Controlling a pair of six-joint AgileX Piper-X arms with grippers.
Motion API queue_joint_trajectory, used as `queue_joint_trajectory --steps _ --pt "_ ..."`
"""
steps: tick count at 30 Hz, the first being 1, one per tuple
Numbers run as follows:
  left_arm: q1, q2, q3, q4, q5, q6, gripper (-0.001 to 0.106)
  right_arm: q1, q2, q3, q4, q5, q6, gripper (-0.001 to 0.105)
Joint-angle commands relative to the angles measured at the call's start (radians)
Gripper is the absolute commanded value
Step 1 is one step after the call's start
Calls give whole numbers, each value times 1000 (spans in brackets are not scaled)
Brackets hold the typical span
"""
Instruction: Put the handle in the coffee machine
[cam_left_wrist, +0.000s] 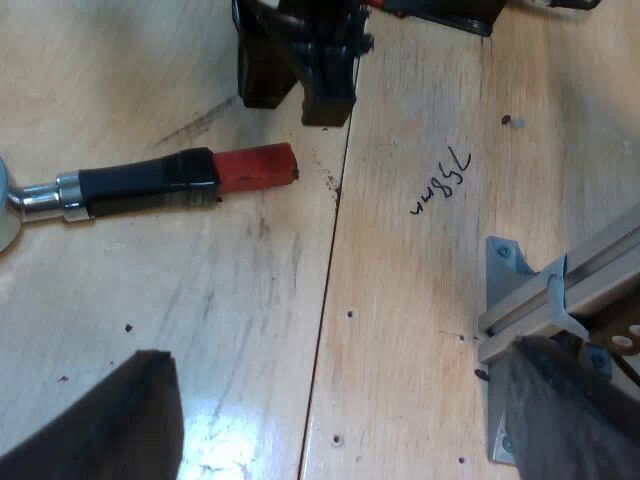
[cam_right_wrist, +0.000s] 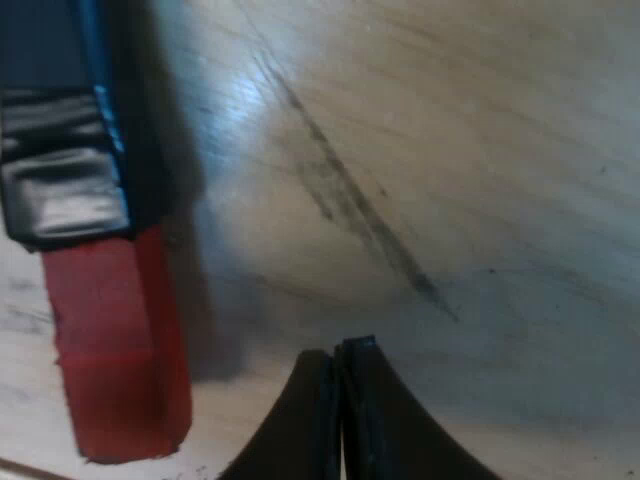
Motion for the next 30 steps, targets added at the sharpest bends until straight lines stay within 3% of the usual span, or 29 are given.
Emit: queue_joint_trajectory --steps 1,12,23,30 --pt "-4 -3 -2 1 6 3 68 0 55 0 -5 5 2 0" --pt "-4 -3 -2 1 6 3 68 0 127 0 -105 -64 23 0" --pt "-4 -3 -2 -2 -2 25 68 0 133 -2 -252 -171 143 0" --pt "38 -3 -2 0 -71 25 68 5 133 -2 -302 -205 200 0"
